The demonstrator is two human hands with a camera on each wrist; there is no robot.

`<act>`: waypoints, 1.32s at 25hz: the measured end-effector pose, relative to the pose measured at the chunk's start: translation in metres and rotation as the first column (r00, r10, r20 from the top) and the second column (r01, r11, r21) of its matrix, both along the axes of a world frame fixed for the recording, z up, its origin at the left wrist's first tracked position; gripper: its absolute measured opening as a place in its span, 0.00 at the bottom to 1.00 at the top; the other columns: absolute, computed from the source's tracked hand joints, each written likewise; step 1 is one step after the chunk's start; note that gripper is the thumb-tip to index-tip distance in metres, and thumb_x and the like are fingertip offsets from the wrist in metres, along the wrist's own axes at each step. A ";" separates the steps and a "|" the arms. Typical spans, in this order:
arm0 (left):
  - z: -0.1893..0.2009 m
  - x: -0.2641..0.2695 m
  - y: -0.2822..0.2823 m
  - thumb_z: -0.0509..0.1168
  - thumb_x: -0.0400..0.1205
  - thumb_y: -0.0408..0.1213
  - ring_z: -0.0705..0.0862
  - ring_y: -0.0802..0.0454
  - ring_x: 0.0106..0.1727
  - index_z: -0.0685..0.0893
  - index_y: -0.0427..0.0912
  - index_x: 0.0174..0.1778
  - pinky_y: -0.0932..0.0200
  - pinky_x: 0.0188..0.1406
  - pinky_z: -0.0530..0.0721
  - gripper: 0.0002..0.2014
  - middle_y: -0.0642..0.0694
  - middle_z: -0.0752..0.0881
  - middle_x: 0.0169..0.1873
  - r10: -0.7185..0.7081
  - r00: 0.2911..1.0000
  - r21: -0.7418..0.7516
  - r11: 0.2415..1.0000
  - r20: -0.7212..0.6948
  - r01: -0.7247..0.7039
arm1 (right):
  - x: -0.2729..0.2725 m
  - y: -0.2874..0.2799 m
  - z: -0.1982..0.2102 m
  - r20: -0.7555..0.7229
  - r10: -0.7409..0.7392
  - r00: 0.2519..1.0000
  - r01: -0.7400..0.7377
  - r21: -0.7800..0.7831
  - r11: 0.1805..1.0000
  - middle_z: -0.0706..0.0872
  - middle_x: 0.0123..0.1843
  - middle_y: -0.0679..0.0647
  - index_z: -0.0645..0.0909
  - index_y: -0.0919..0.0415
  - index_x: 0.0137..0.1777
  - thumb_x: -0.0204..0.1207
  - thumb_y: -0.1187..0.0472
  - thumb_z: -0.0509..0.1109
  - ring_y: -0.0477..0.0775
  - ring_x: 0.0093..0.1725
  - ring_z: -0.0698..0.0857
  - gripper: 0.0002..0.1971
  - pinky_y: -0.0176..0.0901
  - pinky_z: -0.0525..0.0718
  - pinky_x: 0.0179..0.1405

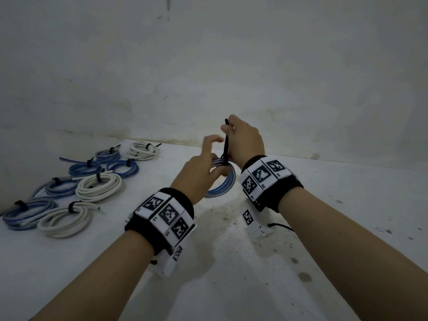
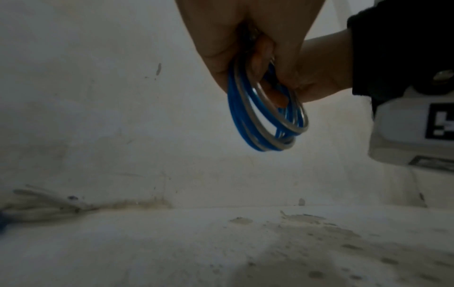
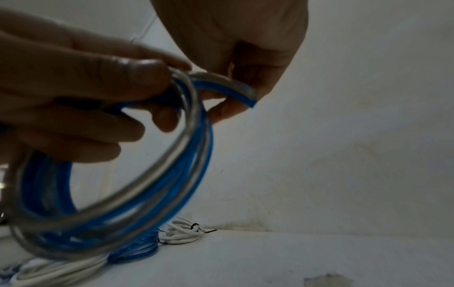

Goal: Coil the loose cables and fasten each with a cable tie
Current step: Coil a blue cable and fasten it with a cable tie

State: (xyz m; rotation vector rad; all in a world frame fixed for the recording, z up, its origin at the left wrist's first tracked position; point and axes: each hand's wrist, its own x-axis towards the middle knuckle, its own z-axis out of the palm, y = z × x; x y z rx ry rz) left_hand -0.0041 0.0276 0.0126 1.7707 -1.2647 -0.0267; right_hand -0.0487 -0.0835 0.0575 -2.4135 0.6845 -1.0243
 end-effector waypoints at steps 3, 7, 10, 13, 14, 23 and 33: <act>0.006 0.001 0.007 0.62 0.81 0.39 0.84 0.42 0.46 0.73 0.47 0.62 0.51 0.49 0.79 0.14 0.44 0.87 0.43 0.021 0.991 0.062 0.998 0.129 -0.029 | 0.002 0.005 0.004 -0.012 0.012 1.000 -0.012 -0.024 1.000 0.67 0.26 0.40 0.66 0.59 0.41 0.82 0.63 0.56 0.61 0.36 0.73 0.07 0.45 0.63 0.25; 0.007 -0.007 0.017 0.62 0.82 0.39 0.85 0.47 0.41 0.75 0.45 0.60 0.57 0.44 0.77 0.12 0.52 0.84 0.33 0.059 0.984 -0.054 0.997 0.168 -0.050 | 0.007 0.009 0.012 -0.027 0.048 0.998 -0.046 0.063 0.997 0.72 0.29 0.47 0.67 0.59 0.35 0.81 0.60 0.58 0.60 0.38 0.74 0.12 0.45 0.69 0.36; 0.009 -0.004 0.025 0.64 0.81 0.40 0.85 0.49 0.38 0.78 0.45 0.59 0.57 0.43 0.79 0.11 0.53 0.83 0.32 0.044 0.981 -0.089 0.996 0.187 -0.027 | 0.010 0.006 0.011 -0.003 0.076 0.997 -0.075 0.140 0.987 0.71 0.27 0.44 0.63 0.55 0.26 0.79 0.61 0.60 0.53 0.33 0.73 0.19 0.43 0.68 0.33; 0.008 0.001 0.026 0.62 0.82 0.40 0.78 0.61 0.29 0.79 0.44 0.58 0.70 0.33 0.72 0.10 0.53 0.80 0.27 0.047 0.985 -0.112 0.993 0.164 -0.029 | 0.015 0.012 0.008 0.030 0.058 0.998 -0.063 0.207 0.976 0.71 0.26 0.42 0.63 0.55 0.26 0.79 0.61 0.60 0.47 0.29 0.72 0.19 0.43 0.67 0.30; 0.007 0.002 0.027 0.61 0.83 0.39 0.76 0.60 0.27 0.79 0.44 0.58 0.72 0.31 0.70 0.09 0.53 0.78 0.25 0.048 0.988 -0.131 0.991 0.148 -0.028 | 0.017 0.015 0.007 0.063 0.057 0.996 -0.069 0.222 0.973 0.71 0.27 0.44 0.63 0.55 0.26 0.80 0.60 0.60 0.49 0.29 0.72 0.19 0.43 0.68 0.32; -0.008 0.042 0.054 0.59 0.83 0.35 0.72 0.65 0.22 0.74 0.45 0.54 0.73 0.23 0.70 0.05 0.50 0.75 0.26 0.124 0.980 -0.213 0.965 -0.156 -0.156 | 0.018 0.057 -0.029 0.078 0.628 0.775 -0.611 0.351 0.710 0.81 0.33 0.57 0.71 0.58 0.50 0.86 0.57 0.50 0.54 0.29 0.79 0.10 0.43 0.79 0.28; -0.020 0.090 0.089 0.53 0.83 0.25 0.80 0.44 0.46 0.73 0.41 0.57 0.51 0.45 0.78 0.11 0.33 0.81 0.53 0.326 0.944 0.334 0.895 -0.043 -0.294 | 0.055 0.093 -0.067 -0.237 0.501 0.832 -0.397 0.377 0.837 0.80 0.48 0.66 0.65 0.60 0.60 0.81 0.65 0.60 0.61 0.40 0.80 0.10 0.57 0.84 0.42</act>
